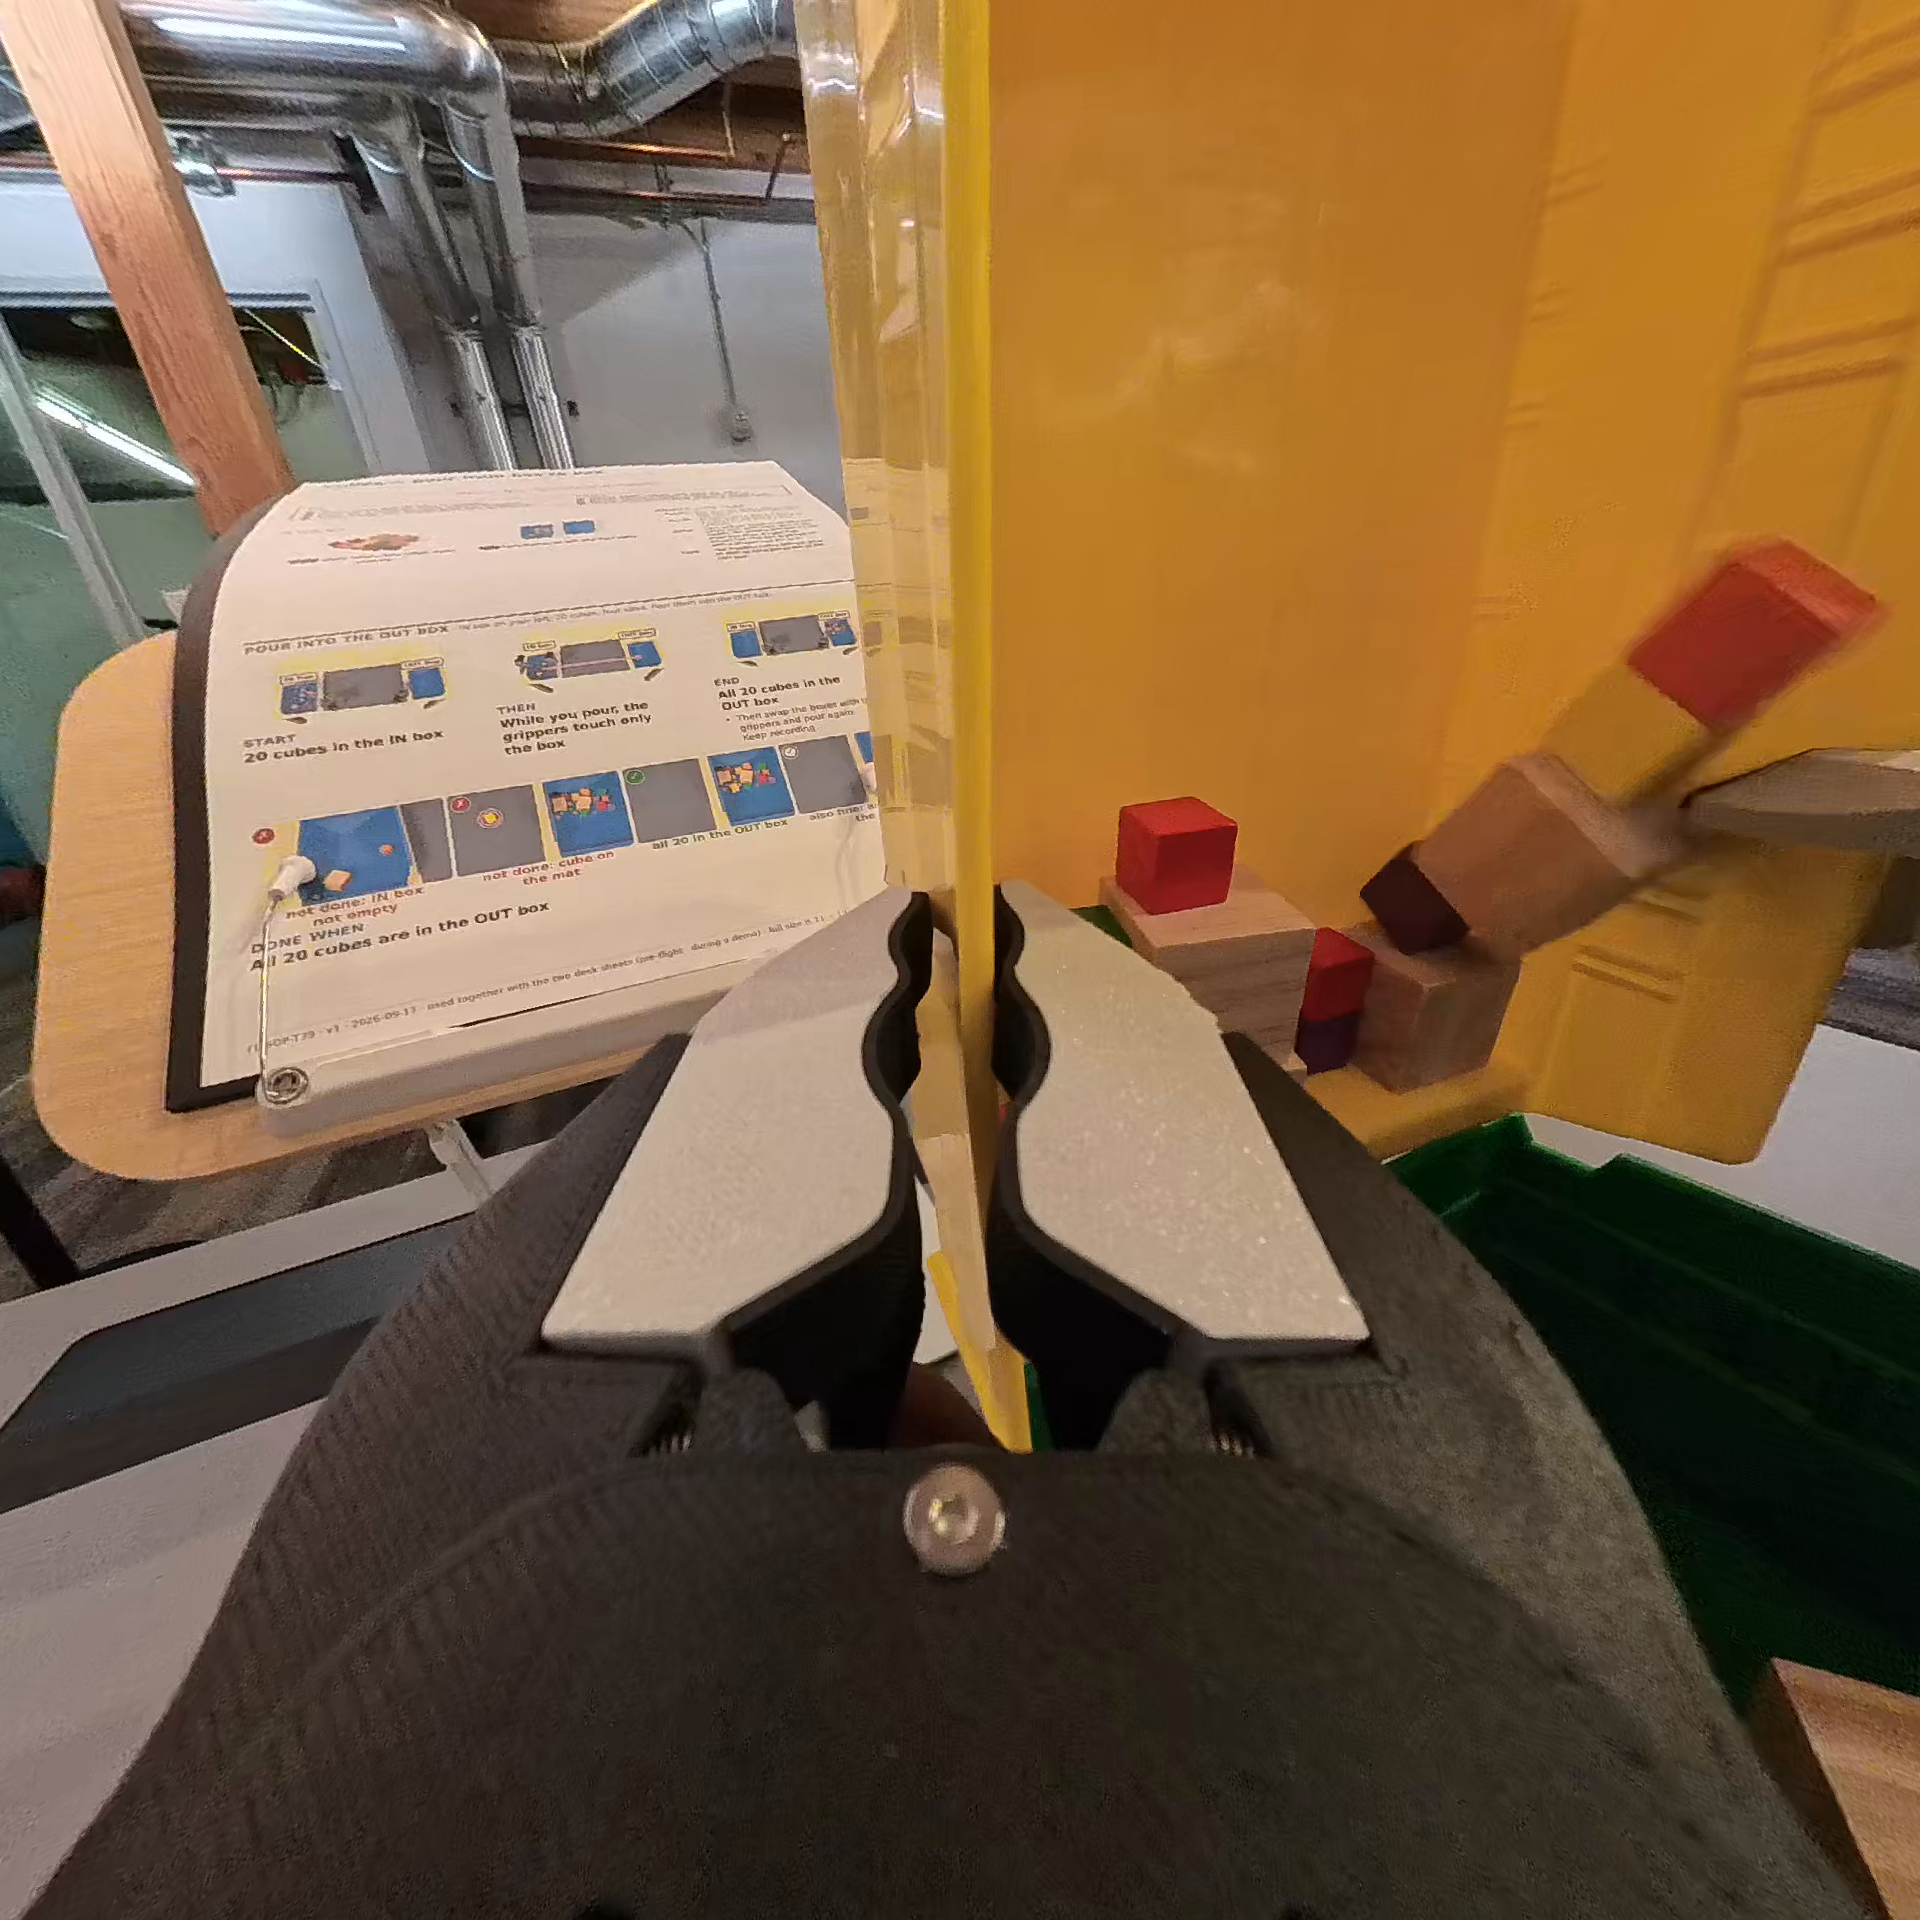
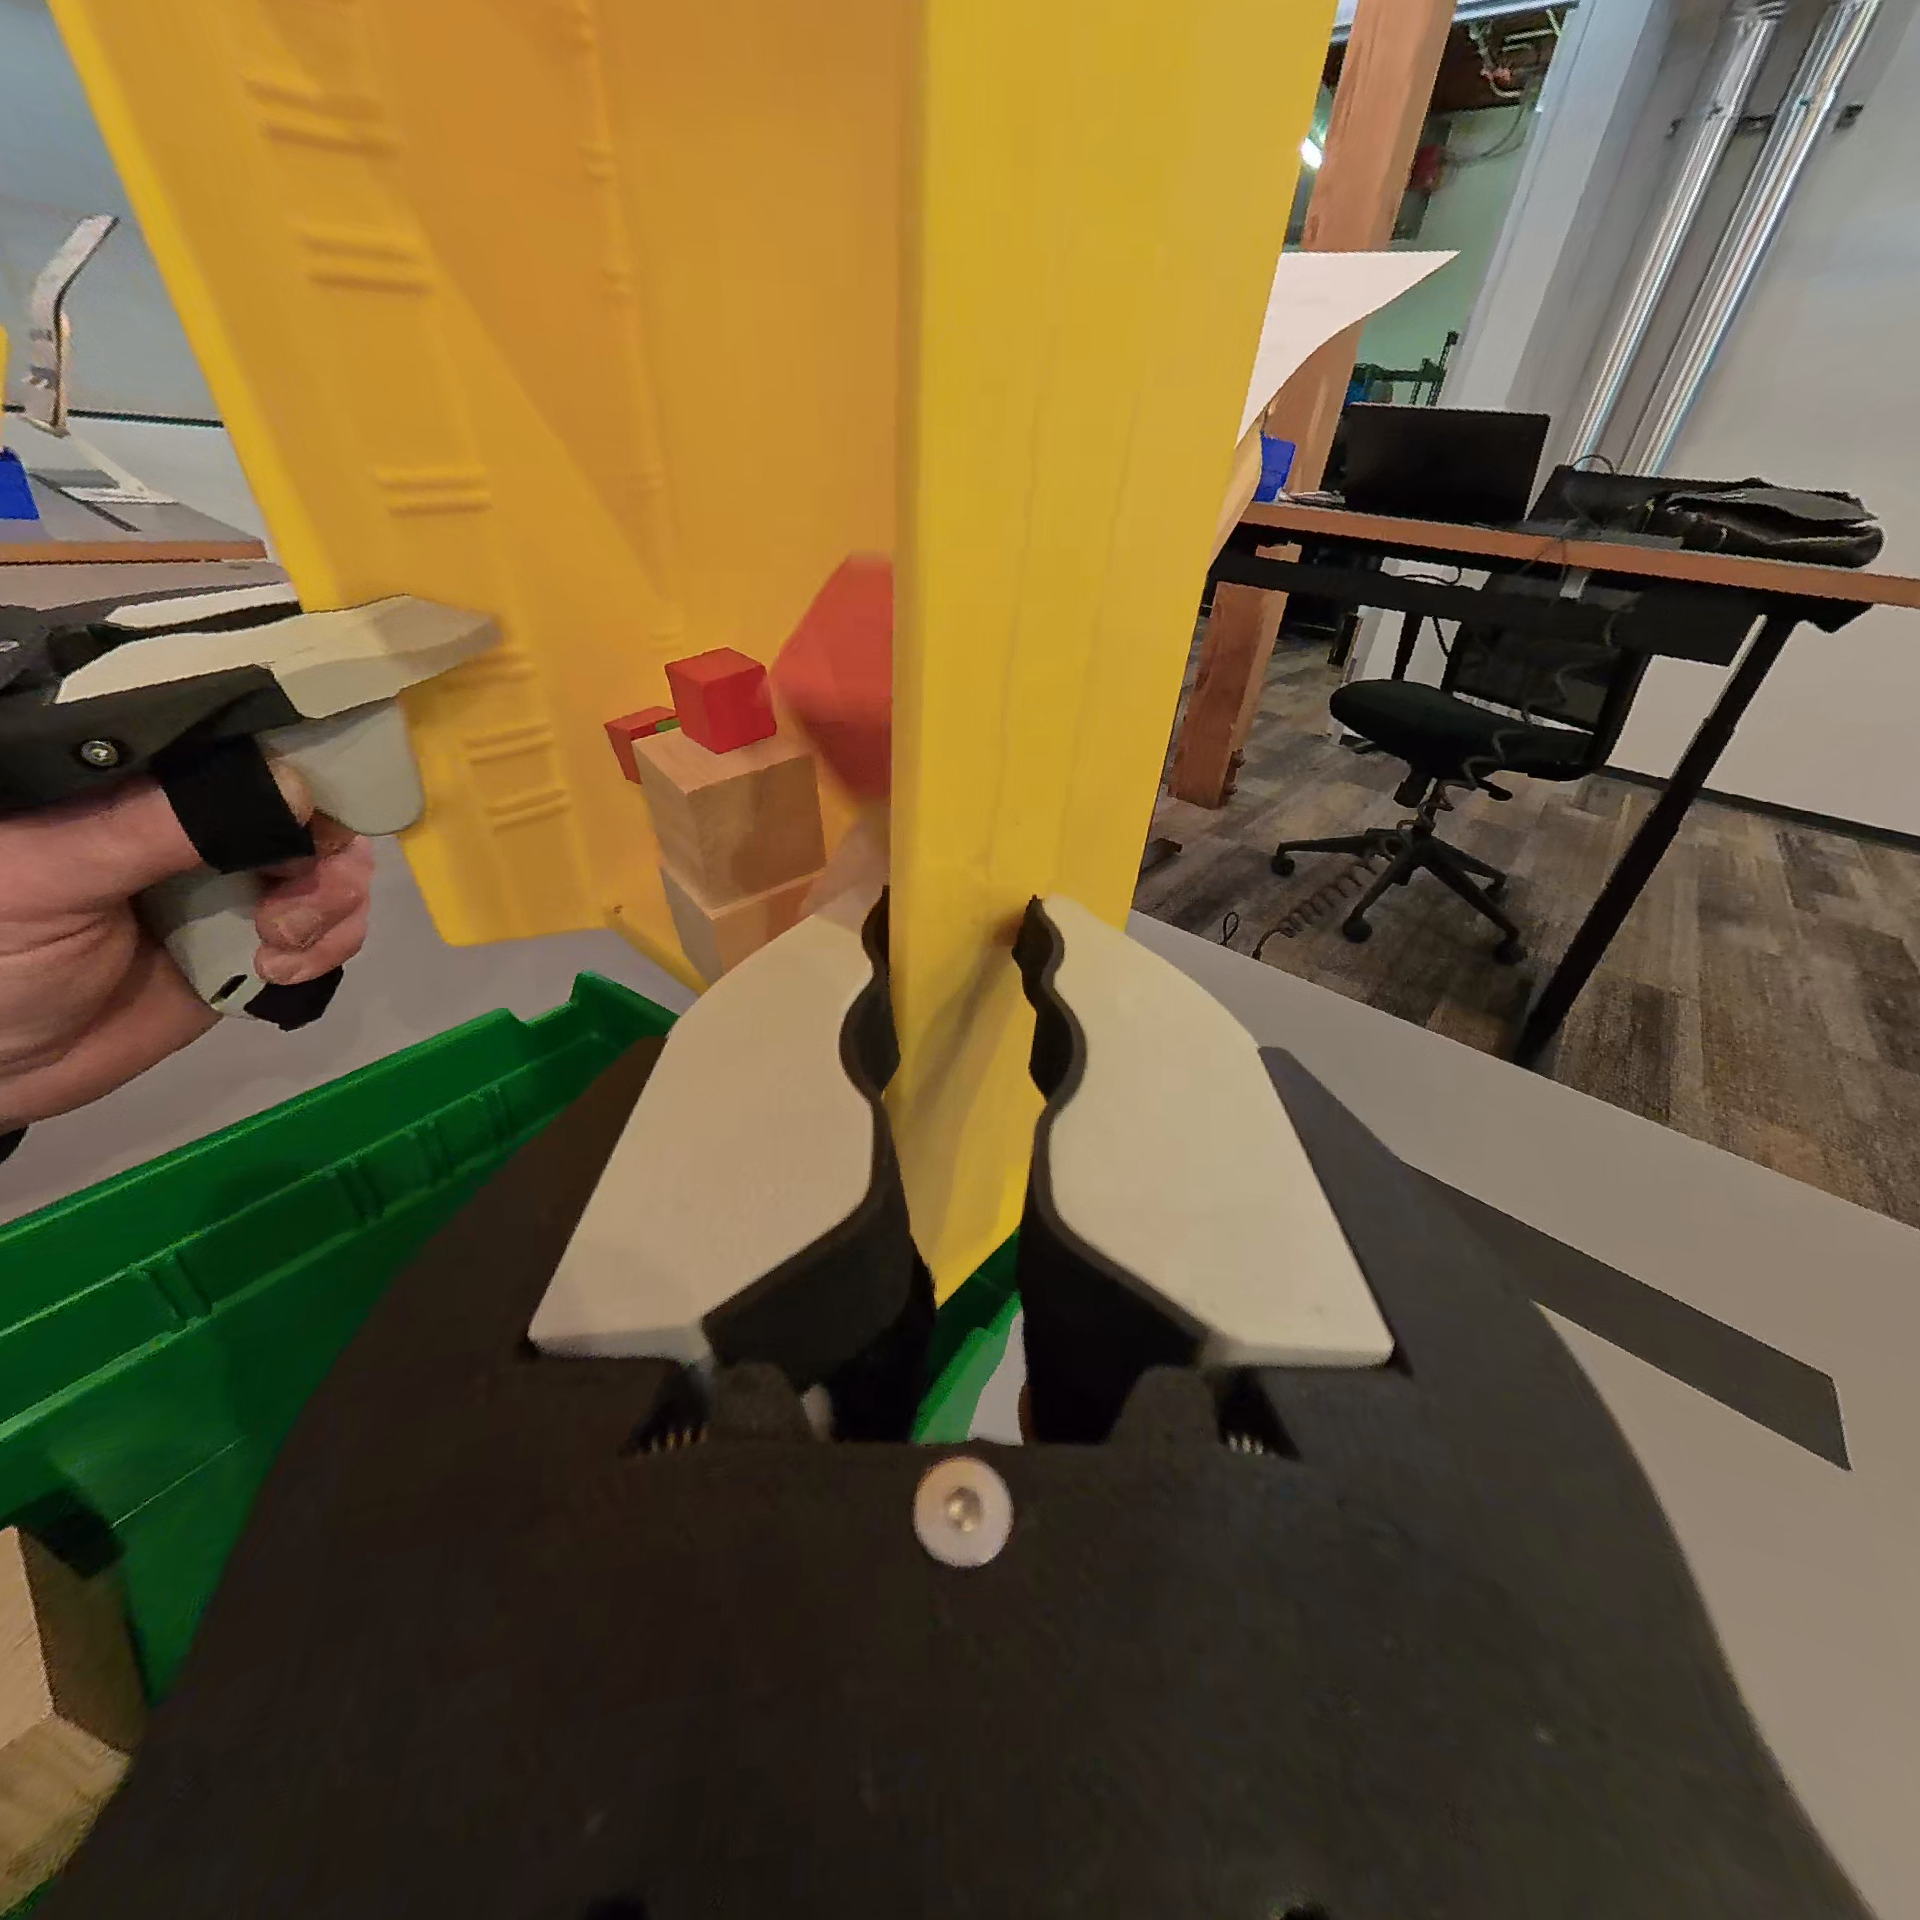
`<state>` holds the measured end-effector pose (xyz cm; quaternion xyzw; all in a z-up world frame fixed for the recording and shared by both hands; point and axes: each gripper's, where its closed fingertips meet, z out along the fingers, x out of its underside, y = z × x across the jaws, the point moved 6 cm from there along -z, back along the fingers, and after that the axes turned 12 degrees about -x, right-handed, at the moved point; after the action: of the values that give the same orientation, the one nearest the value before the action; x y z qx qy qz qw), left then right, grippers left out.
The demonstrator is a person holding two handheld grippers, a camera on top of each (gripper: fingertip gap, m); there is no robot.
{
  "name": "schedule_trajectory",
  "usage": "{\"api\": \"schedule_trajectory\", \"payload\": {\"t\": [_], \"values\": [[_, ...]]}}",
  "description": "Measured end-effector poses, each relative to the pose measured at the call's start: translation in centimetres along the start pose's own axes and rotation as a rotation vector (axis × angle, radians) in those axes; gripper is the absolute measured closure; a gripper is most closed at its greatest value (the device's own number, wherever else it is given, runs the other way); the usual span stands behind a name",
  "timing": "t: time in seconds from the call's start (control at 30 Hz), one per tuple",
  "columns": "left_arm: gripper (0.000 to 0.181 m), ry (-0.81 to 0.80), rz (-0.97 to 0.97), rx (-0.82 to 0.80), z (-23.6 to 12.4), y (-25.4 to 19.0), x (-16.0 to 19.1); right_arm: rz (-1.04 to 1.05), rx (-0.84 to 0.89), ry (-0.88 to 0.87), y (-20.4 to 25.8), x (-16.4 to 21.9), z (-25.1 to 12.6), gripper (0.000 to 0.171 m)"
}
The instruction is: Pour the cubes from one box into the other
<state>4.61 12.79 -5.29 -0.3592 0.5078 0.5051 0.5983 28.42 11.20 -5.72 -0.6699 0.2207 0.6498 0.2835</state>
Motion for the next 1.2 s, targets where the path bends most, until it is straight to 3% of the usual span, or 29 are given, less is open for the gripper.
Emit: {"api": "schedule_trajectory", "payload": {"t": [1.2], "values": [[0.174,-0.087,-0.014,-0.040,0.0,-0.6,-1.3,-0.058,-0.015,-0.056,0.6,-1.5,-1.1,0.152]]}}
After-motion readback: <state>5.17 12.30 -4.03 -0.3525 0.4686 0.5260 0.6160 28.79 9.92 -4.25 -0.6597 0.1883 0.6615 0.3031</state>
